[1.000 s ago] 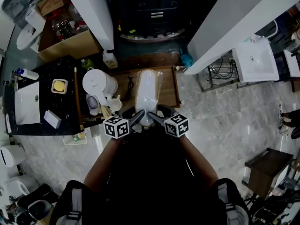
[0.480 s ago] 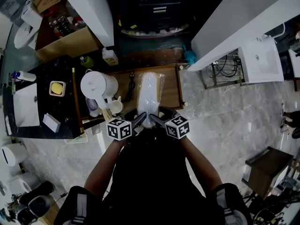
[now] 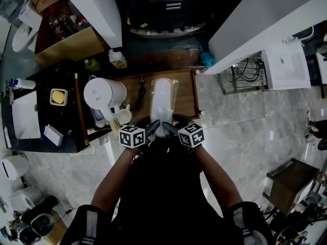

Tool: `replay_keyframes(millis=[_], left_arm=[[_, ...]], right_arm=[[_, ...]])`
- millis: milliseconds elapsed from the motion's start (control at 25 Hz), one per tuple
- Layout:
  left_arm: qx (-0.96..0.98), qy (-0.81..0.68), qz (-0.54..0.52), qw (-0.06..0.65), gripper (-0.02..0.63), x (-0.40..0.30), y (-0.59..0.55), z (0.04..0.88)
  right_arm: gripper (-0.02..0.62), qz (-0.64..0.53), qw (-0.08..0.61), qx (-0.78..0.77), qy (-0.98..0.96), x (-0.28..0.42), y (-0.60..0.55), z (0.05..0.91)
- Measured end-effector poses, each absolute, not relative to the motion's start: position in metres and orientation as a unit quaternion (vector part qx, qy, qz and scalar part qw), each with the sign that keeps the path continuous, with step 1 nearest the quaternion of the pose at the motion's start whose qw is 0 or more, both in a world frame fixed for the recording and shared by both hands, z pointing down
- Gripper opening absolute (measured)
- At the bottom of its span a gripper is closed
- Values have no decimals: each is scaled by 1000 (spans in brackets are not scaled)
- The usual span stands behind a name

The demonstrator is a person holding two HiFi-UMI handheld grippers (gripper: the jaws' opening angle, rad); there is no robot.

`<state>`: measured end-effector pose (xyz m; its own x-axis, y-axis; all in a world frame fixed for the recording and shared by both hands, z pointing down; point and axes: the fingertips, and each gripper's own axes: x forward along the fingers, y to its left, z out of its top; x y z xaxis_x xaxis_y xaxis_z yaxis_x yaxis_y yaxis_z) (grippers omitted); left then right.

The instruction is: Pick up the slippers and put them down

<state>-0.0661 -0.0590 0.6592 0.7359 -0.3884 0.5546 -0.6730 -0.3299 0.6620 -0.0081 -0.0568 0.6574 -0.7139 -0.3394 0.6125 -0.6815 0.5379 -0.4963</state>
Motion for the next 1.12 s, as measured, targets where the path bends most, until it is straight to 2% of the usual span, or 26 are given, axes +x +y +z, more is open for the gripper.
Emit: replay_keyframes(millis=[560, 1120], left_arm=[[797, -332, 201, 462, 207, -54, -65, 701], [789, -340, 223, 461, 207, -48, -94, 728]], right_arm=[[261, 364, 281, 290, -839, 1, -65, 699], [261, 392, 293, 299, -819, 7, -92, 726]])
